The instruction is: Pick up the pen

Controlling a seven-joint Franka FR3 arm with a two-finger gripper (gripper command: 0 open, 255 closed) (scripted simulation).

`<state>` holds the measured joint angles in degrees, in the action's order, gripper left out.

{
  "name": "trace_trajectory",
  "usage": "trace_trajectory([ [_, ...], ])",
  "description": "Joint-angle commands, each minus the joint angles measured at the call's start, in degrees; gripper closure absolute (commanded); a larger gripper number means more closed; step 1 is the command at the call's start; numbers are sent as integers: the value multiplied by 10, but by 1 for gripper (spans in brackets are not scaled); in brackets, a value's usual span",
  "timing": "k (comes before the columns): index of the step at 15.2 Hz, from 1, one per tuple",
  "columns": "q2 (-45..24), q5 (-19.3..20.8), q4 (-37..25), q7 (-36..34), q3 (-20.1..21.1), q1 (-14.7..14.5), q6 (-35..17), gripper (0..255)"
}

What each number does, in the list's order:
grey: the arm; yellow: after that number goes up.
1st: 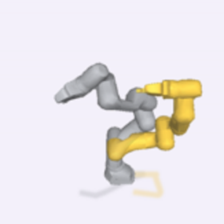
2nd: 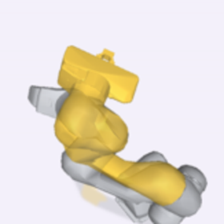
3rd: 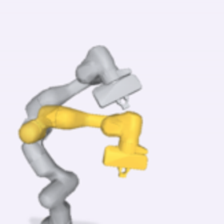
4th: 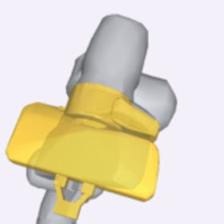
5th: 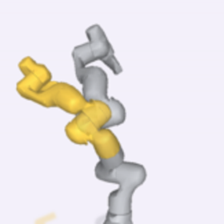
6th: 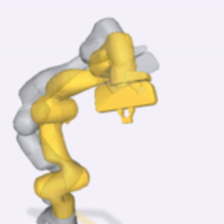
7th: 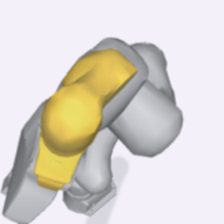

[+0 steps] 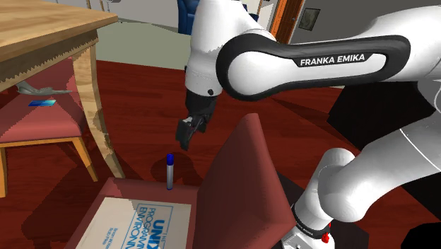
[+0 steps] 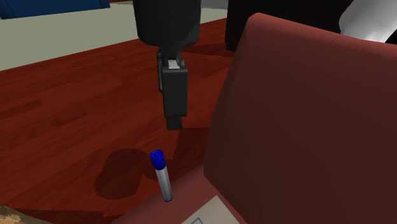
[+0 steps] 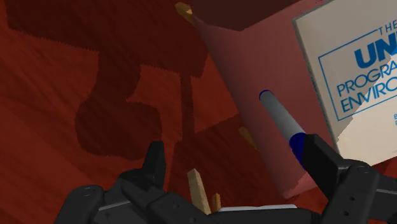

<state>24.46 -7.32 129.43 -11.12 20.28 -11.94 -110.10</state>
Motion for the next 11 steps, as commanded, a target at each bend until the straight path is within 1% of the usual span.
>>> trace_trajectory([
  [1, -32, 3, -16, -18, 22, -5, -24, 0],
  [5, -86, 16, -49, -50, 57, -13, -56, 0],
  [11, -98, 18, -12, -54, 62, -14, -103, 0],
])
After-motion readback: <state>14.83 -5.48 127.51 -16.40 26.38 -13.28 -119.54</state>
